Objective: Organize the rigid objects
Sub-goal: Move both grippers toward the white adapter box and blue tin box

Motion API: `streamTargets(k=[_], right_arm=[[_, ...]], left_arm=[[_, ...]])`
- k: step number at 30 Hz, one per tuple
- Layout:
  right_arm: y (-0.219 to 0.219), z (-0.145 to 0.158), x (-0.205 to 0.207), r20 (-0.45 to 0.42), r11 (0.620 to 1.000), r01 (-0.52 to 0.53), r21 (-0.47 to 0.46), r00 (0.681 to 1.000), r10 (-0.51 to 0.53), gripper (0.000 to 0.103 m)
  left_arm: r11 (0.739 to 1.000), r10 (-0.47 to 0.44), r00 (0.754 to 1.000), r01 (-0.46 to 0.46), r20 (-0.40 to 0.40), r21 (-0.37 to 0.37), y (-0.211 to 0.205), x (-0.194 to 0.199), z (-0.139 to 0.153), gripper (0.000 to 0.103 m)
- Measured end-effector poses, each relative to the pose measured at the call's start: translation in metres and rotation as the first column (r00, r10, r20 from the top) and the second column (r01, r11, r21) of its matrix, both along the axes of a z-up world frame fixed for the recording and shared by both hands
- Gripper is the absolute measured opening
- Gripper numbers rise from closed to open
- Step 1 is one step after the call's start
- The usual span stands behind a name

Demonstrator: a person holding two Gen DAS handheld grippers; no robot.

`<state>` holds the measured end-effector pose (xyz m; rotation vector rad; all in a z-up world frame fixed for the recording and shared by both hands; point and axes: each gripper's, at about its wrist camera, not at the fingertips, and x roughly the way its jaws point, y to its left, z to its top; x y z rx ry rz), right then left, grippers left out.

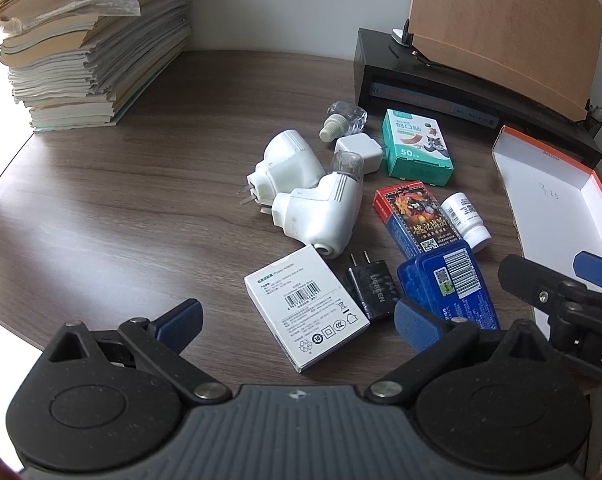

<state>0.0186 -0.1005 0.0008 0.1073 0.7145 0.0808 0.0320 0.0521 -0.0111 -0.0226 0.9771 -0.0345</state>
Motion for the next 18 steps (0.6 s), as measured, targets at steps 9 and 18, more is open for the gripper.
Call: streamTargets(k=[9, 18], right_arm=[[0.002, -0.002, -0.001, -0.014, 1.000, -0.008, 0.002, 1.000, 0.008, 0.102], [-0.001, -0.006, 0.003, -0.024, 1.000, -0.011, 0.008, 1.000, 0.011, 0.102]], left_arm=[[1.000, -0.003, 1.000, 0.003, -0.008, -0.002, -0.001, 0.001, -0.003, 0.103], [1.000, 0.010, 1.000, -0.010, -0.028, -0.002, 0.003, 0.003, -0.011, 0.103]])
